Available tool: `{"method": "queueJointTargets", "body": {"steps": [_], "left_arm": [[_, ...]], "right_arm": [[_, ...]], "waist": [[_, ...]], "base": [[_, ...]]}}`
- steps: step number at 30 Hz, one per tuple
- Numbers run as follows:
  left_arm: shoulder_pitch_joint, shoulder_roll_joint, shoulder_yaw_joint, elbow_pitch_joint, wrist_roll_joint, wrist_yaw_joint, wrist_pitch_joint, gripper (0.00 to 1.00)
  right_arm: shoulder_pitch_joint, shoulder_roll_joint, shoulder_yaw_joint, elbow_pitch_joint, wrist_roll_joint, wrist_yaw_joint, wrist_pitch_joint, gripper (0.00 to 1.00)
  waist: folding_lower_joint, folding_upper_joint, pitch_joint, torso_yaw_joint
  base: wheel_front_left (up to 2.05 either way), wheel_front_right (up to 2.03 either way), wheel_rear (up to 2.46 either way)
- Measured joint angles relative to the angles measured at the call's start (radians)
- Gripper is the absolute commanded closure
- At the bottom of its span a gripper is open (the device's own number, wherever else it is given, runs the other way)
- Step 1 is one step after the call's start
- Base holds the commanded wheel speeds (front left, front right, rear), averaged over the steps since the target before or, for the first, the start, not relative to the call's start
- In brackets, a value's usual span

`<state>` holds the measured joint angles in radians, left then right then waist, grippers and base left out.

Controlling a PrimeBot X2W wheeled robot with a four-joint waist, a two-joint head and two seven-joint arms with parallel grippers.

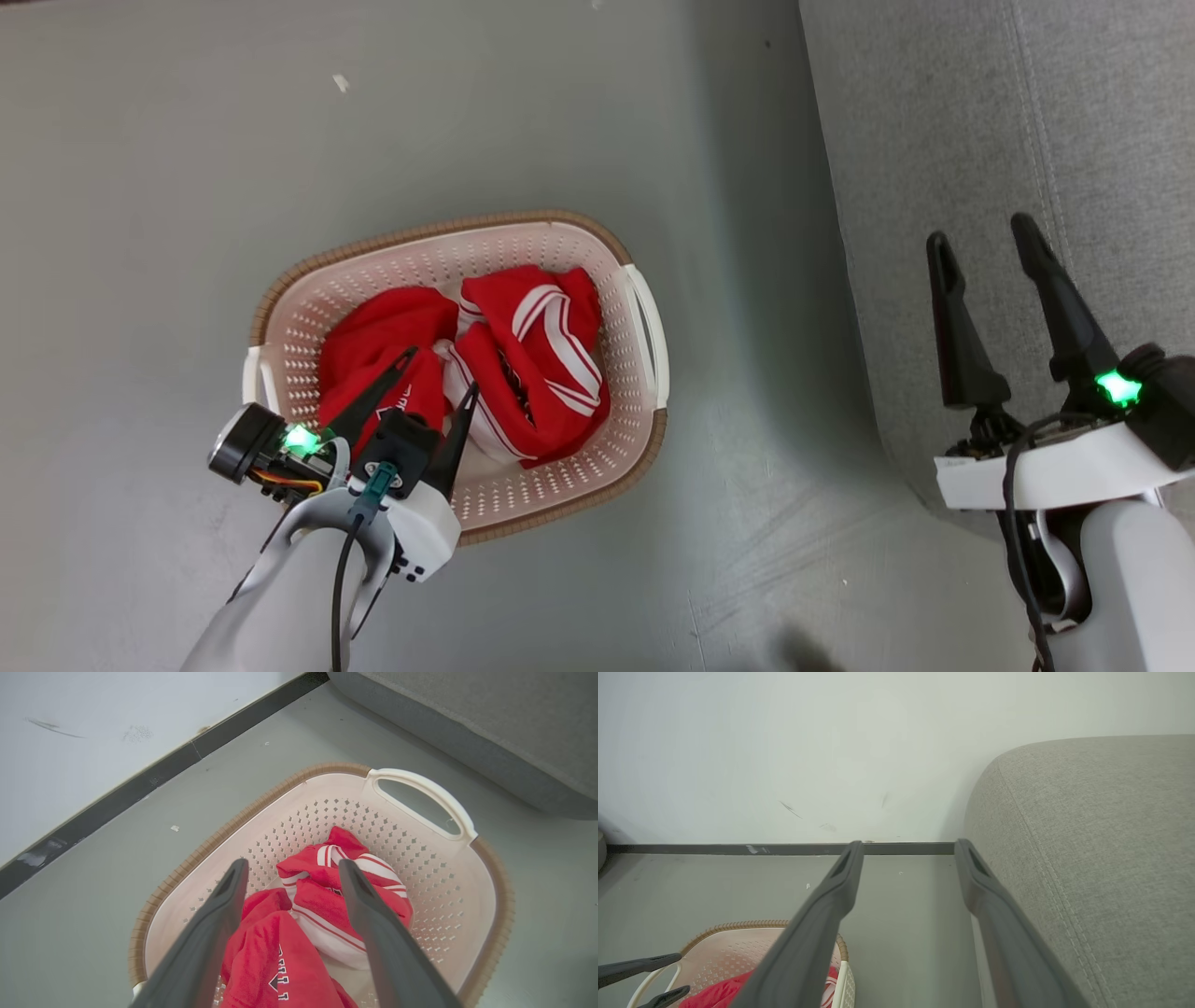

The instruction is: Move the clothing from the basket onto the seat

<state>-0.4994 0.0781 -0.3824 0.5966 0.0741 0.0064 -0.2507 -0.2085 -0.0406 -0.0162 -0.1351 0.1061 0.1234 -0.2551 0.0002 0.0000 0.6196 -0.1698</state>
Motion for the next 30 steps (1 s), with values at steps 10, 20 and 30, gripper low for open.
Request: {"method": "queueJointTargets", "body": {"steps": [10, 20, 30], "left_arm": [[-0.043, 0.022, -0.027, 0.064, 0.051, 0.006, 0.000, 0.00], [-0.102, 0.030, -0.029, 0.145, 0.065, 0.015, 0.025, 0.00], [-0.159, 0.058, -0.004, 0.212, 0.070, 0.058, 0.045, 0.00]], "right_arm": [[-0.088, -0.001, 0.009, 0.000, 0.010, 0.000, 0.000, 0.00], [-0.107, -0.001, 0.010, 0.005, 0.017, 0.000, 0.000, 0.00], [-0.114, -0.001, 0.007, 0.007, 0.019, 0.000, 0.000, 0.00]], "waist": [[0.0000, 0.0000, 0.081, -0.029], [0.0000, 0.0000, 0.130, -0.055], [0.0000, 0.0000, 0.177, -0.079]], "base": [[0.00, 0.00, 0.00], [0.00, 0.00, 0.00], [0.00, 0.00, 0.00]]}}
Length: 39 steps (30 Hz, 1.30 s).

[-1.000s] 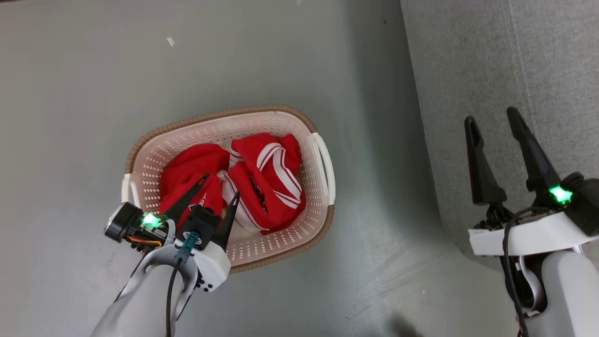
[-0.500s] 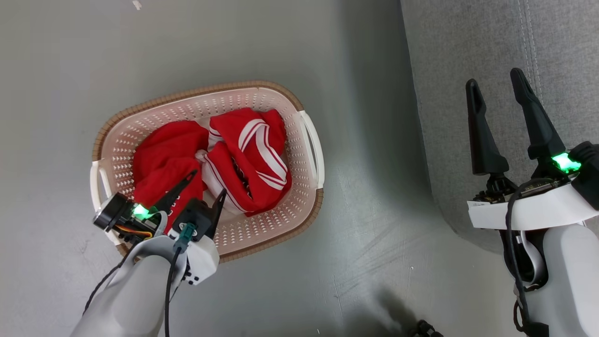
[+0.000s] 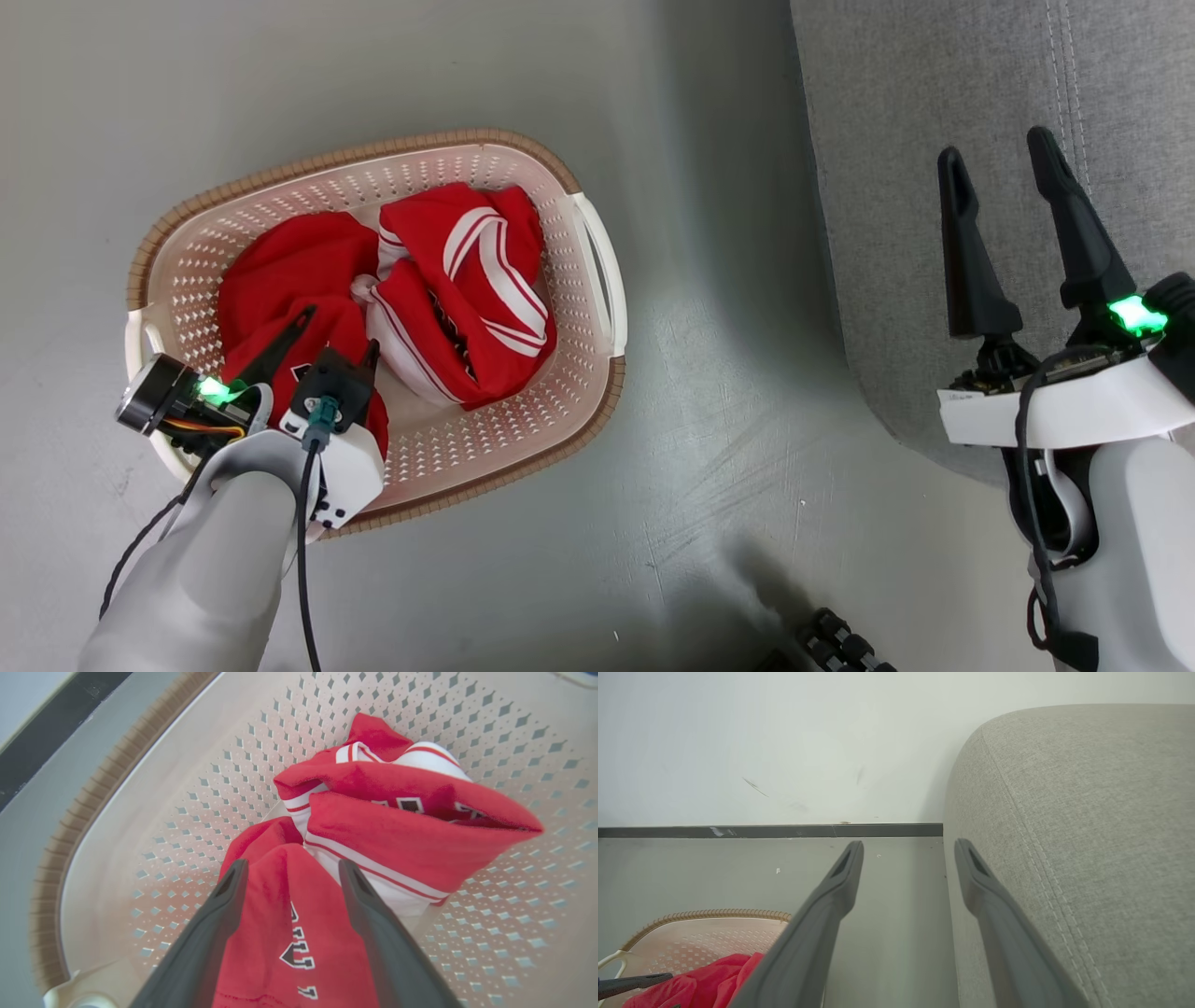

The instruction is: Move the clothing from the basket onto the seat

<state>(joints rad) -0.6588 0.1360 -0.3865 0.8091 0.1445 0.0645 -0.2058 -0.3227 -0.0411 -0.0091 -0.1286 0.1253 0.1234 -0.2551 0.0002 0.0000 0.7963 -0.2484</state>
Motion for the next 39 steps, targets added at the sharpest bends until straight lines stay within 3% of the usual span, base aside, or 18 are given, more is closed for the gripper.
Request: {"method": "queueJointTargets", "body": {"steps": [18, 19, 20, 21, 22, 29, 39], "left_arm": [[-0.079, 0.001, -0.002, 0.111, 0.057, 0.097, 0.064, 0.00], [-0.082, -0.002, -0.004, 0.117, 0.058, 0.100, 0.066, 0.07], [-0.084, -0.004, -0.005, 0.121, 0.059, 0.101, 0.070, 0.37], [-0.091, -0.005, -0.013, 0.133, 0.065, 0.109, 0.077, 0.58], [-0.094, -0.006, -0.016, 0.137, 0.071, 0.110, 0.079, 1.00], [-0.095, -0.023, -0.029, 0.155, 0.086, 0.110, 0.080, 1.00], [-0.101, -0.044, -0.026, 0.104, 0.047, 0.102, -0.003, 1.00]], "right_arm": [[-0.049, 0.000, 0.008, 0.004, 0.007, 0.000, 0.000, 0.00], [-0.056, 0.000, 0.007, 0.004, 0.007, 0.000, 0.000, 0.00], [-0.060, 0.000, 0.008, 0.005, 0.007, 0.000, 0.000, 0.00], [-0.064, 0.000, 0.008, 0.007, 0.007, 0.000, 0.000, 0.00], [-0.066, 0.000, 0.008, 0.009, 0.007, 0.000, 0.000, 0.00], [-0.068, 0.000, 0.006, 0.016, 0.007, 0.000, 0.000, 0.00], [-0.075, 0.000, -0.007, 0.035, 0.001, 0.000, 0.000, 0.00]], "waist": [[0.0000, 0.0000, 0.057, -0.009], [0.0000, 0.0000, 0.058, -0.008], [0.0000, 0.0000, 0.059, -0.007], [0.0000, 0.0000, 0.058, -0.006], [0.0000, 0.0000, 0.058, -0.006], [0.0000, 0.0000, 0.050, -0.006], [0.0000, 0.0000, 0.022, 0.010]], "base": [[0.00, 0.00, 0.00], [0.00, 0.00, 0.00], [0.00, 0.00, 0.00], [0.00, 0.00, 0.00], [0.00, 0.00, 0.00], [0.00, 0.00, 0.00], [0.00, 0.00, 0.00]]}}
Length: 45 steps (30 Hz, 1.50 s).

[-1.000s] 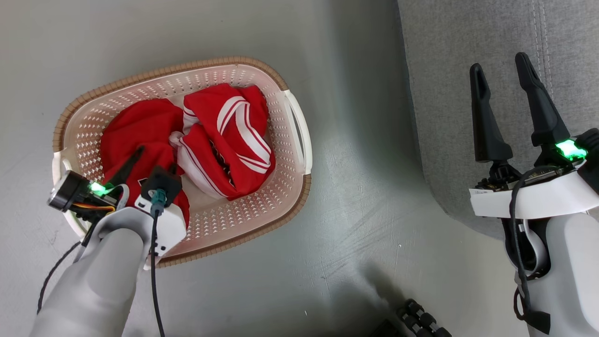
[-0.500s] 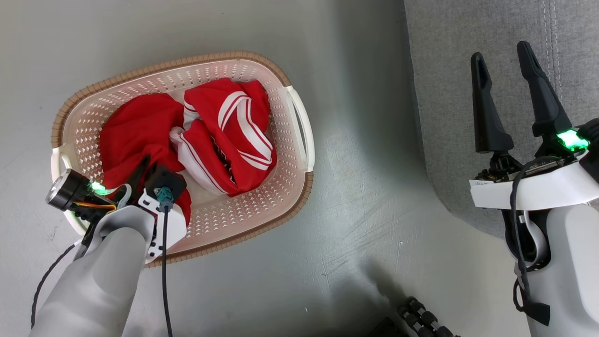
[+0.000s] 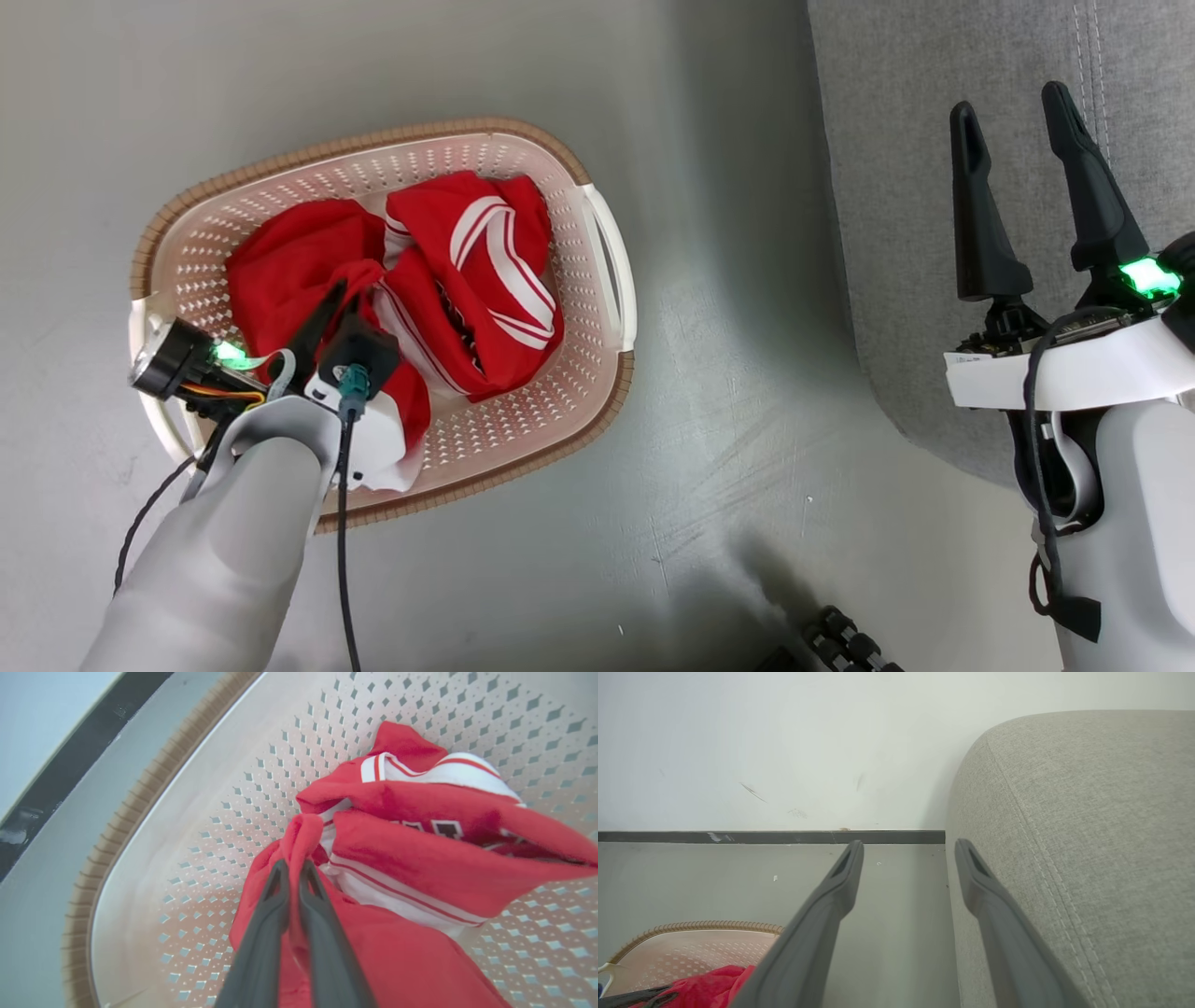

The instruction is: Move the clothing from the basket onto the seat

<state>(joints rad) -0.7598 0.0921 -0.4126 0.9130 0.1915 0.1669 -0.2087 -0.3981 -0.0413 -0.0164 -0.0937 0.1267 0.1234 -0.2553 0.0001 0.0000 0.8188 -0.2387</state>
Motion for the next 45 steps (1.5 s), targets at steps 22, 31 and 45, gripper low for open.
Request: {"method": "queueJointTargets", "body": {"steps": [22, 31, 45], "left_arm": [[0.061, 0.011, 0.037, -0.323, -0.088, -0.042, -0.043, 1.00], [0.098, 0.036, 0.044, -0.534, -0.126, -0.053, -0.044, 1.00], [0.243, 0.064, 0.055, -0.702, -0.193, -0.086, -0.044, 1.00]], "right_arm": [[-0.038, -0.016, 0.096, 0.076, -0.070, 0.000, 0.000, 0.00], [-0.079, -0.040, 0.169, 0.095, -0.065, 0.000, 0.000, 0.00], [-0.068, -0.074, 0.248, 0.151, -0.049, 0.000, 0.000, 0.00]], "waist": [[0.0000, 0.0000, -0.132, 0.089], [0.0000, 0.0000, -0.205, 0.128], [0.0000, 0.0000, -0.365, 0.186]], "base": [[0.00, 0.00, 0.00], [0.00, 0.00, 0.00], [0.00, 0.00, 0.00]]}}
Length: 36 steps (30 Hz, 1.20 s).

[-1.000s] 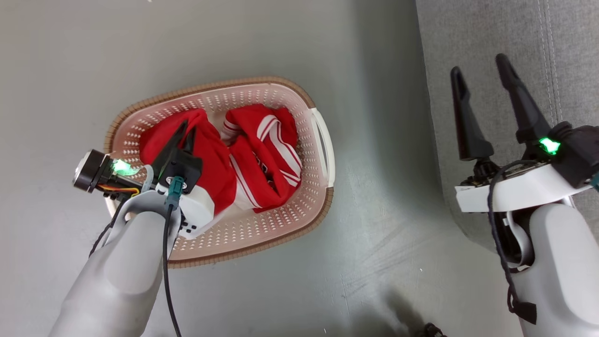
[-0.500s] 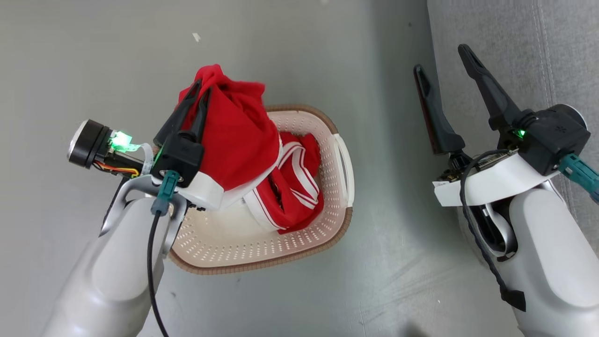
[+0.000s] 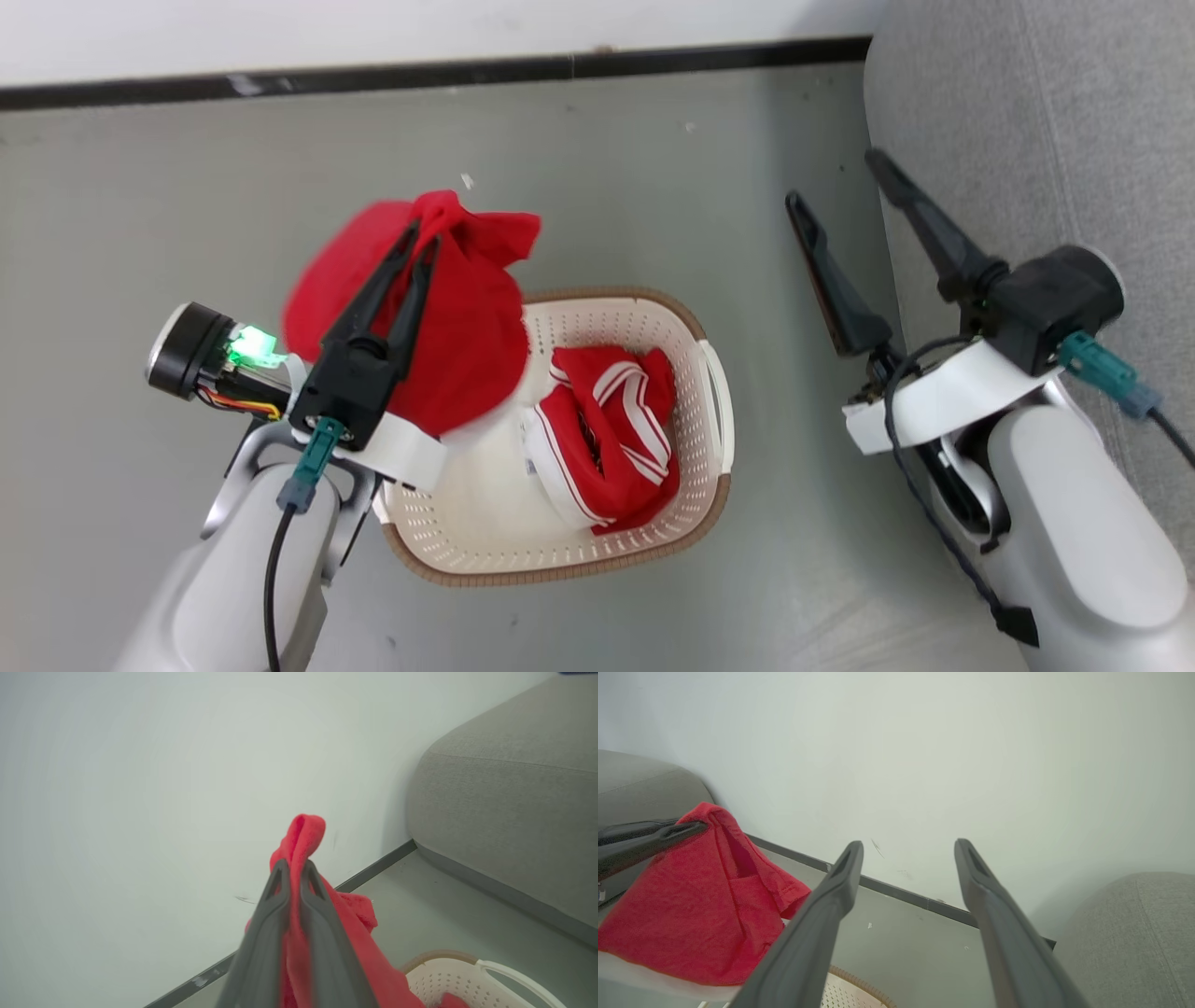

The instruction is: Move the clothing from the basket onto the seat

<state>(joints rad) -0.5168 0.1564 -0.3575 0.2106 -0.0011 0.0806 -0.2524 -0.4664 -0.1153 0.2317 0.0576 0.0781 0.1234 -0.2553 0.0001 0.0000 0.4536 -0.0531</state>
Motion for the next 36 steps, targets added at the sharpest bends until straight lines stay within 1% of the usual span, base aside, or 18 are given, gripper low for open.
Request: {"method": "queueJointTargets", "body": {"steps": [6, 17, 22, 29, 36], "left_arm": [[0.034, 0.010, -0.017, -0.058, -0.015, -0.036, 0.000, 1.00], [0.079, 0.031, -0.057, -0.096, -0.034, -0.103, 0.000, 1.00], [0.080, 0.035, -0.082, -0.119, -0.034, -0.132, 0.000, 1.00], [0.085, 0.038, -0.115, -0.151, -0.034, -0.154, 0.000, 1.00], [0.099, 0.032, -0.166, -0.211, -0.035, -0.173, 0.006, 1.00]], "right_arm": [[0.057, -0.025, 0.026, 0.030, 0.007, 0.000, 0.000, 0.00], [0.158, -0.081, 0.138, 0.075, 0.041, 0.000, 0.000, 0.00], [0.186, -0.090, 0.200, 0.082, 0.072, 0.000, 0.000, 0.00], [0.204, -0.105, 0.283, 0.081, 0.154, 0.000, 0.000, 0.00], [0.218, -0.131, 0.407, 0.056, 0.260, 0.000, 0.002, 0.00]], "waist": [[0.0000, 0.0000, -0.080, 0.018], [-0.0001, 0.0000, -0.223, 0.038], [0.0000, 0.0000, -0.283, 0.042], [0.0000, 0.0000, -0.357, 0.044], [-0.0001, 0.0000, -0.427, 0.044]], "base": [[0.00, 0.00, 0.00], [0.00, 0.00, 0.00], [0.00, 0.00, 0.00], [0.00, 0.00, 0.00], [0.00, 0.00, 0.00]]}}
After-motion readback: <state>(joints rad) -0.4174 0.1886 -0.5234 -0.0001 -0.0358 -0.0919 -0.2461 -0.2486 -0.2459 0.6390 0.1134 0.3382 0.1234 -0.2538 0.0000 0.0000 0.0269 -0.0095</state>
